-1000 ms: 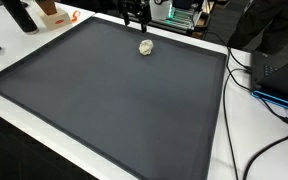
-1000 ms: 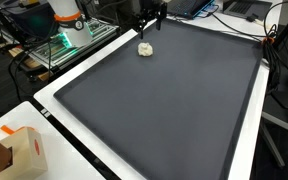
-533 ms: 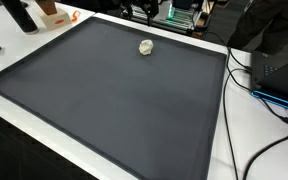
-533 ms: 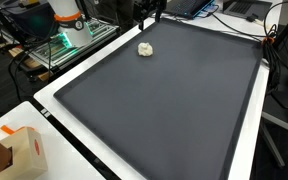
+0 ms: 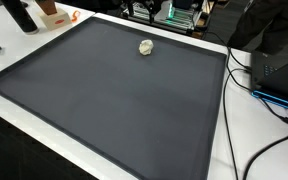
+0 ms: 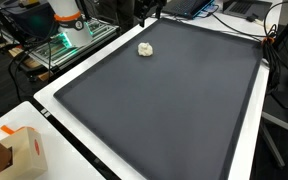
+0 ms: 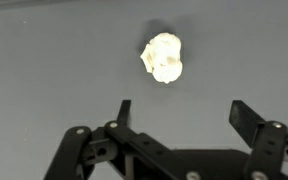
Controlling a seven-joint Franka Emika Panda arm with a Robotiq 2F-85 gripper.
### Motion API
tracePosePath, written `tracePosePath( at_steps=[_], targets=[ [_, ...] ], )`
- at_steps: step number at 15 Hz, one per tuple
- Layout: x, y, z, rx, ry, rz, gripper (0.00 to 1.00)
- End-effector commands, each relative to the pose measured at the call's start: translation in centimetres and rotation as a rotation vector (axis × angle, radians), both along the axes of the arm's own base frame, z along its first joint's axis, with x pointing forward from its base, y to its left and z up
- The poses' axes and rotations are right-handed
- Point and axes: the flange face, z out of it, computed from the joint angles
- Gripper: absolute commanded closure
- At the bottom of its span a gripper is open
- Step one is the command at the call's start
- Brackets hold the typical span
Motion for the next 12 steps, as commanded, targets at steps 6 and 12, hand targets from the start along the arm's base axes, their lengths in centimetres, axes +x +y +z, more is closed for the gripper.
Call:
tracePosePath(
  at_steps=[6, 12],
  targets=[
    [0.0, 0.0, 0.0, 0.000, 0.001, 0.002, 0.00],
    [-0.7, -0.5, -2.6, 0.007, 0.023, 0.346, 0.00]
  ],
)
